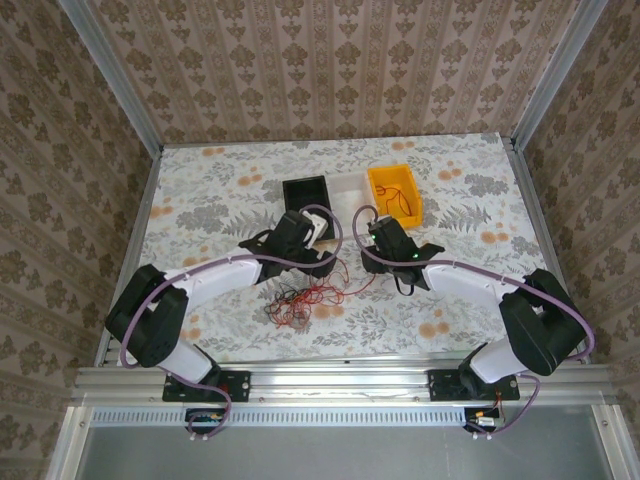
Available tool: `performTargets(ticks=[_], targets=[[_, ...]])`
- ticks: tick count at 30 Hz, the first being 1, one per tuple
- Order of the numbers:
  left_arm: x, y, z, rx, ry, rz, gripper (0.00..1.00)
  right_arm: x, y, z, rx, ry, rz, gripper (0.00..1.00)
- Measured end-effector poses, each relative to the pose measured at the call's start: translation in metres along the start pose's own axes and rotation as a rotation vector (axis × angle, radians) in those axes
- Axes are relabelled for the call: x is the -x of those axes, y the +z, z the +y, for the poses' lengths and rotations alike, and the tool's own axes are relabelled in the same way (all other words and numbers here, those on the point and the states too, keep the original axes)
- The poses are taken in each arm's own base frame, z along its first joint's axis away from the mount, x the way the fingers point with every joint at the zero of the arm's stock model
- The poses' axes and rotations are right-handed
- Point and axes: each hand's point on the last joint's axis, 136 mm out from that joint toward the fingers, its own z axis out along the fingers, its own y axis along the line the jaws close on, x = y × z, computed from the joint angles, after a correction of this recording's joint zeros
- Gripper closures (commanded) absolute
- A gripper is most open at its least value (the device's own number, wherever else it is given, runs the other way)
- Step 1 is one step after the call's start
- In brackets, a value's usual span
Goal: Untangle the cables
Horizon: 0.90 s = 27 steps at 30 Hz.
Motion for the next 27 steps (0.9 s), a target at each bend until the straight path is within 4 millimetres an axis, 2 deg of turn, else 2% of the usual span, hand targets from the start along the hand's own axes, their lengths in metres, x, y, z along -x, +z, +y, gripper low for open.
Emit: performTargets(ticks=[7, 12, 15, 17, 20, 25, 27], targets=[[-0.027, -0.004, -0.010, -0.058, 0.046, 0.112, 0.00, -0.020, 0.022, -0.007, -0.041, -0.038, 0.078, 0.53], [-0.043, -0.028, -0.016, -0.105, 0.055, 0.177, 0.00, -0.033, 0.040, -0.017, -0.068, -0.030, 0.141, 0.56], [-0.047, -0.047, -0.020, -0.132, 0.051, 0.191, 0.00, -0.034, 0.047, -0.018, -0.065, -0.033, 0.156, 0.70], [-0.052, -0.056, -0.021, -0.146, 0.046, 0.206, 0.00, -0.033, 0.049, -0.017, -0.056, -0.032, 0.160, 0.84], [-0.066, -0.061, -0.023, -0.163, 0.037, 0.251, 0.00, -0.032, 0.049, -0.015, -0.048, -0.027, 0.159, 0.95], [-0.093, -0.055, -0.024, -0.168, 0.015, 0.365, 0.01, -0.031, 0.049, -0.015, -0.050, -0.020, 0.158, 0.98], [-0.104, -0.048, -0.023, -0.157, 0.009, 0.416, 0.07, -0.030, 0.048, -0.017, -0.055, -0.013, 0.153, 0.99]])
